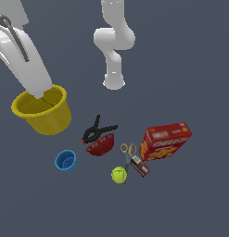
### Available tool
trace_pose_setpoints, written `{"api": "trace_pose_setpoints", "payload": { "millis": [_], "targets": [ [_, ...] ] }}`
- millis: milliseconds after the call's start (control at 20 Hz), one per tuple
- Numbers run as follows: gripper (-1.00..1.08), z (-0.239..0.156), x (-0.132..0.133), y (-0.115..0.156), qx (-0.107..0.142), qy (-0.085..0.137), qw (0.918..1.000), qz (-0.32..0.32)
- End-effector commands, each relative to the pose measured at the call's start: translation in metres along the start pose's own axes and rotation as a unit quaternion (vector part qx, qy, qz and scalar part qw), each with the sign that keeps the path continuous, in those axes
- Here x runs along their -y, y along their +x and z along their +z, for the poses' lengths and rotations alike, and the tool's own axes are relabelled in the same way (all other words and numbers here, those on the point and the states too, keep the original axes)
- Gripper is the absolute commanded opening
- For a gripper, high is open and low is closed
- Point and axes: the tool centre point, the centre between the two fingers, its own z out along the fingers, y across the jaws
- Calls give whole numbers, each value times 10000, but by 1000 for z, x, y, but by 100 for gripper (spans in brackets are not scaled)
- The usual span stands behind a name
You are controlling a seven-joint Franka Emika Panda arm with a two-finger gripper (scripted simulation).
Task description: Pick up a designated object from a clutter of objects.
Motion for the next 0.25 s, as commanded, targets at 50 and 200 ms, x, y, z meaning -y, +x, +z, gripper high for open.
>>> {"api": "trace_pose_setpoints", "payload": {
  "millis": [50, 200],
  "targets": [
    [-100, -4, 1, 3, -14, 11, 10000, -1],
    [-100, -5, 1, 4, -14, 11, 10000, -1]
  ]
}}
